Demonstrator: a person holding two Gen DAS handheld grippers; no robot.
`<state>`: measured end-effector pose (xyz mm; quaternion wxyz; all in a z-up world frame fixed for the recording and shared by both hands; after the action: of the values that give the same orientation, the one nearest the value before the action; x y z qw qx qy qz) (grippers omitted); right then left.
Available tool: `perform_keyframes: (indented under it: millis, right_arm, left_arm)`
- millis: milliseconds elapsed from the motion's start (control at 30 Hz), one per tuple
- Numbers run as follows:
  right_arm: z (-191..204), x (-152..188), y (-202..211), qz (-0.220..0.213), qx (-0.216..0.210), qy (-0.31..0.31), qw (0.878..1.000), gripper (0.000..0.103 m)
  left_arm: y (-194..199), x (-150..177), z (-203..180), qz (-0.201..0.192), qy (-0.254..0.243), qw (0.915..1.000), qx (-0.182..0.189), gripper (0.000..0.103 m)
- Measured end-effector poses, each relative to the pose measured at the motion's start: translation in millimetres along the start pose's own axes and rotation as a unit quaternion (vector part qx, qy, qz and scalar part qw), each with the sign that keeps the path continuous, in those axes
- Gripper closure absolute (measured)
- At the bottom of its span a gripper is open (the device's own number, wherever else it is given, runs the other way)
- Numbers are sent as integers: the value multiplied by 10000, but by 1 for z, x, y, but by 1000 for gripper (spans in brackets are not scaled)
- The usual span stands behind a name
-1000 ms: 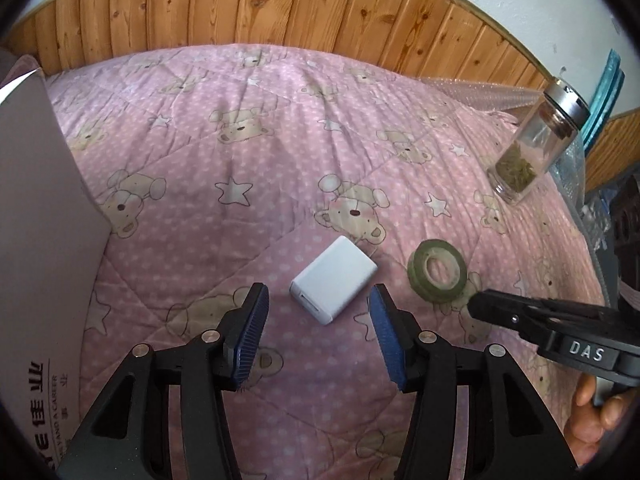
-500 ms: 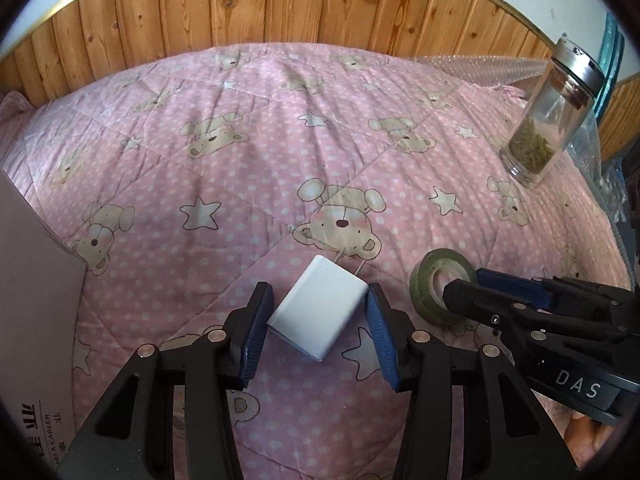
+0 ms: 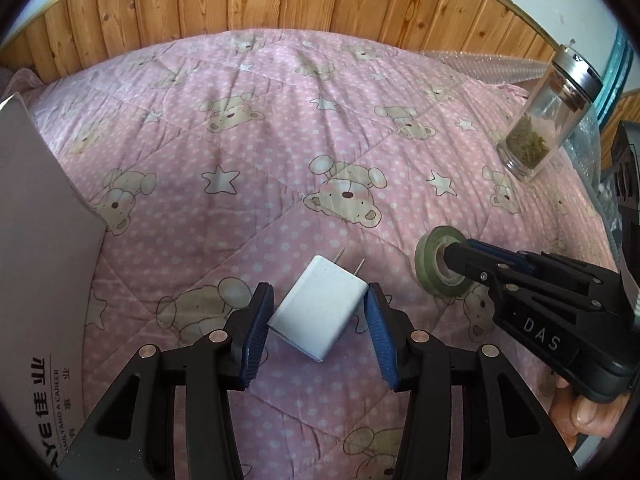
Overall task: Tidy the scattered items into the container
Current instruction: 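Lift and carry the charger block and tape roll over the white box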
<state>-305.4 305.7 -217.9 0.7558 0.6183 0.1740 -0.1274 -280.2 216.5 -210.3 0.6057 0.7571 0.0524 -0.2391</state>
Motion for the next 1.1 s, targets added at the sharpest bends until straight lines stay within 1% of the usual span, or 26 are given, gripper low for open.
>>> perform_keyframes:
  millis: [267, 467, 667, 867, 1033, 1100]
  right_arm:
    - [28, -2, 22, -214, -317, -78, 9992, 87]
    - [50, 10, 41, -311, -542, -108, 9980, 87]
    - [63, 23, 51, -389, -591, -154, 9974, 87]
    - [78, 44, 52, -352, -635, -178, 9972, 87]
    - [86, 58, 54, -332, -574, -118, 9977, 87]
    - [86, 62, 56, -345, -526, -116, 9980, 87]
  left_arm:
    - [32, 19, 12, -4, -54, 10000, -77, 54]
    - [60, 33, 29, -10, -82, 9997, -215, 54]
    - [90, 43, 39, -56, -238, 9994, -258, 54]
    - [112, 60, 43, -5, -264, 9996, -102, 54]
    - [124, 72, 47, -82, -89, 9999, 95, 54]
    - [126, 74, 50, -79, 78, 9996, 252, 54]
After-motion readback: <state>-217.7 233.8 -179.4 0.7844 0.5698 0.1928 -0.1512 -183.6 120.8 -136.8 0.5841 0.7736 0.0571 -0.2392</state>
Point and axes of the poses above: each gripper's, at about its wrist camera, not at the fingertips, and y roughly against the way its jaws point, z to its left, x to its underside, the point moved 9 cm from there along -y, roughly the way its jaws point, and after that the axes turned 4 degrees about z, right-handed, at the moved point
